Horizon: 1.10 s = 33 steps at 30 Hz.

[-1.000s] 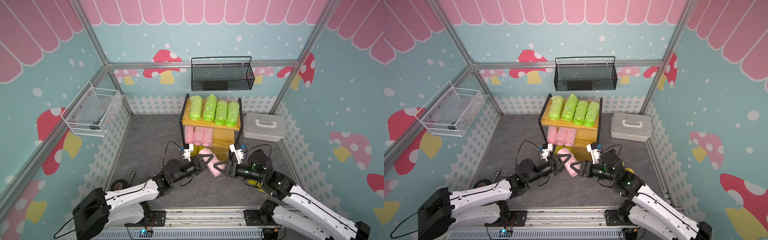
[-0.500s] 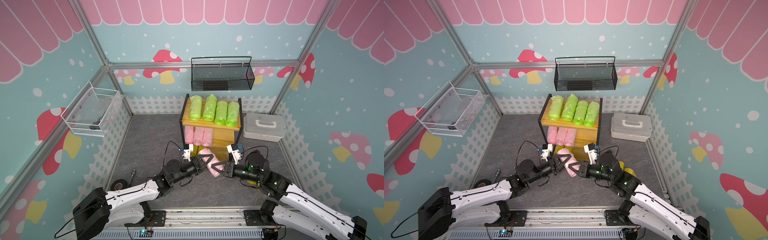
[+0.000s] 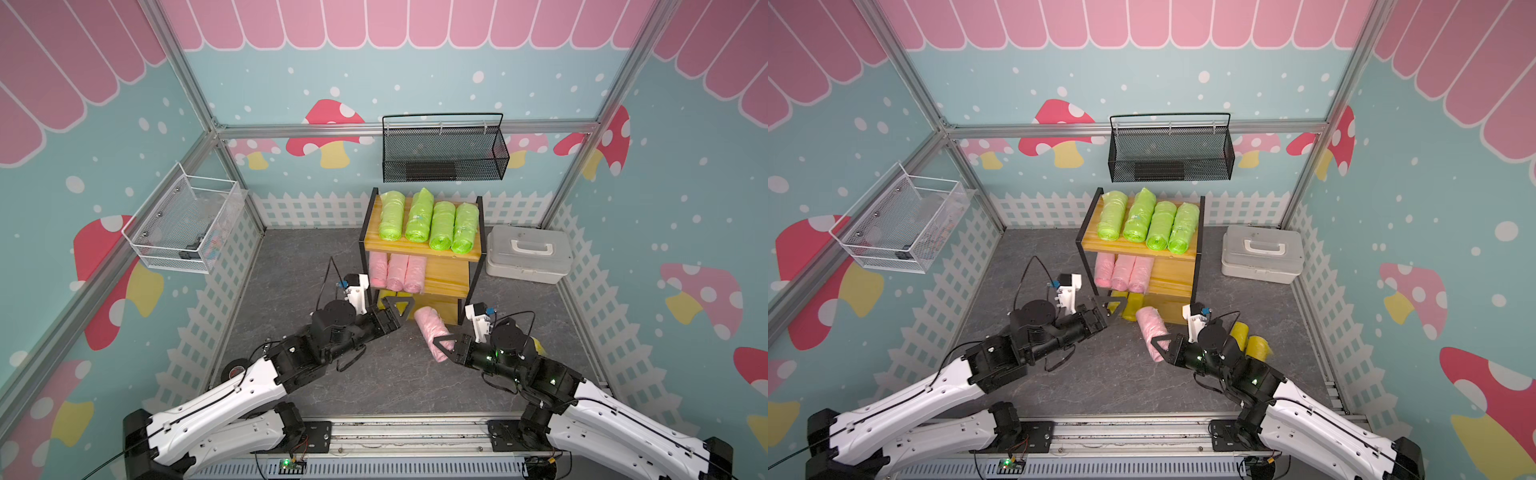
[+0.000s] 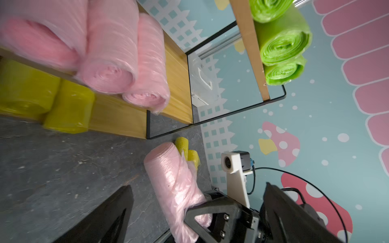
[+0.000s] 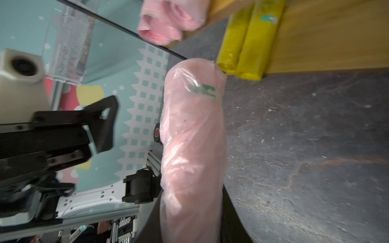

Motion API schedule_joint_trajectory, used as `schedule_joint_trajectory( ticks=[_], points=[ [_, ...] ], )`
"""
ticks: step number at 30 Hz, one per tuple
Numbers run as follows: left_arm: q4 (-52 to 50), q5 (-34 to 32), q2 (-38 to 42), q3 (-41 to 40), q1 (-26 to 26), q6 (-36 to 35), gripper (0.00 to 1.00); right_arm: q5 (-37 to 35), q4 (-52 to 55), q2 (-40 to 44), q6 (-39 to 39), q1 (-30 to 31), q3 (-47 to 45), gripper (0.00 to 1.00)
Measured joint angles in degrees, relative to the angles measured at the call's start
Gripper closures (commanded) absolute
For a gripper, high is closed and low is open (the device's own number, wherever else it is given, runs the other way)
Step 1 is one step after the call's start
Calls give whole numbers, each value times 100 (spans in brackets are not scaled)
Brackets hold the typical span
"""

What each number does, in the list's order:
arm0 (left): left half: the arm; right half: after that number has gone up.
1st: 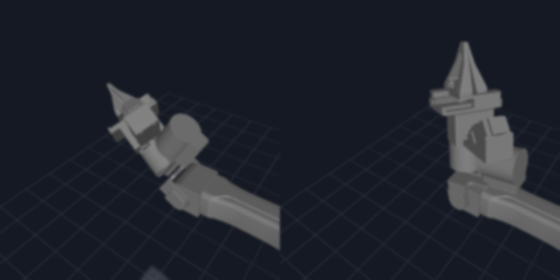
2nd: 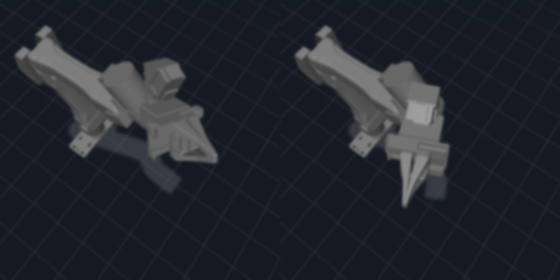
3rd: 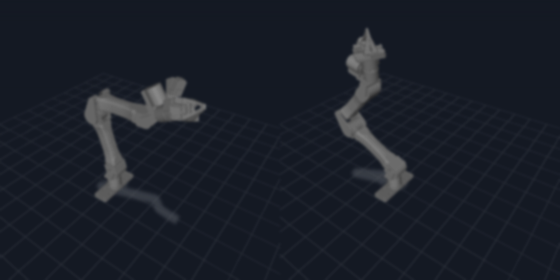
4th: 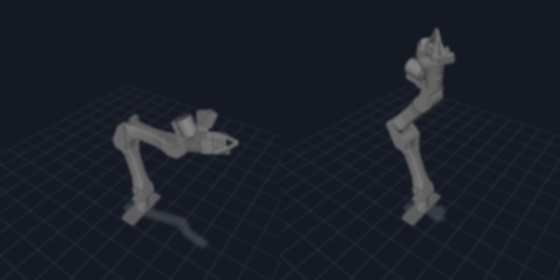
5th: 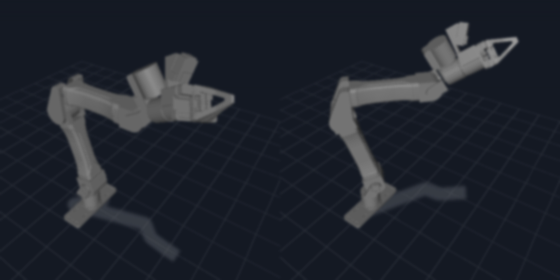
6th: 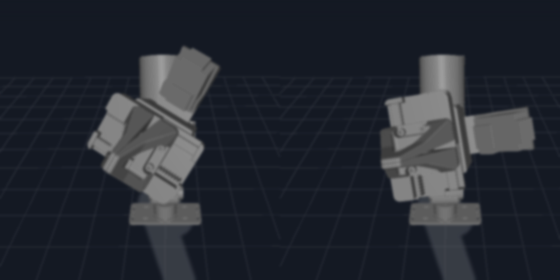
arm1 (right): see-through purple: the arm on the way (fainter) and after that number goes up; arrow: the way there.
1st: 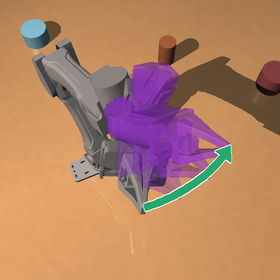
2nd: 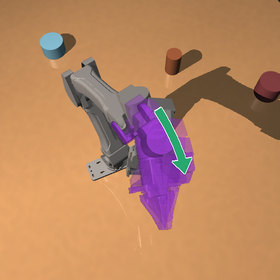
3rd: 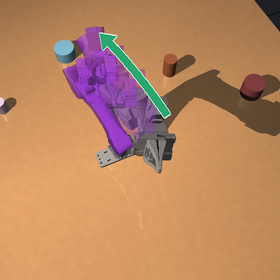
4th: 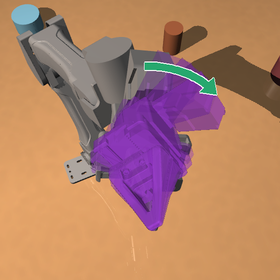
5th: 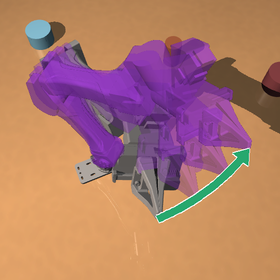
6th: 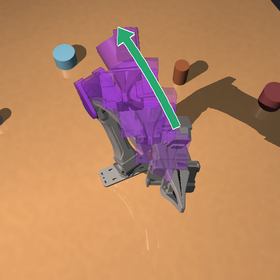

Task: Sort the rolls of trash bags by color and place them on the shelf
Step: Pick up the roll of trash bags from the center of the board, then adjust the shelf at the center of the board.

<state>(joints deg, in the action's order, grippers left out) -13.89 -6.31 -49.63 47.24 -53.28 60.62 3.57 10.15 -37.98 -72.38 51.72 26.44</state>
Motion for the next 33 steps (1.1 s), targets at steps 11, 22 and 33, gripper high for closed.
schedule_joint_trajectory(
  ticks=[11, 22, 33],
  points=[
    [-999, -658, 1172, -962, 0, -87, 2, -507, -890, -1106, -505, -7, -820, 100],
    [-1027, -654, 1115, -999, 0, -85, 2, 938, -1709, -2166, 42, -1663, -564, 100],
    [-1027, -636, 1235, -1088, 0, -85, 2, 2507, -1738, -3469, 776, -2634, 260, 100]
  ],
)
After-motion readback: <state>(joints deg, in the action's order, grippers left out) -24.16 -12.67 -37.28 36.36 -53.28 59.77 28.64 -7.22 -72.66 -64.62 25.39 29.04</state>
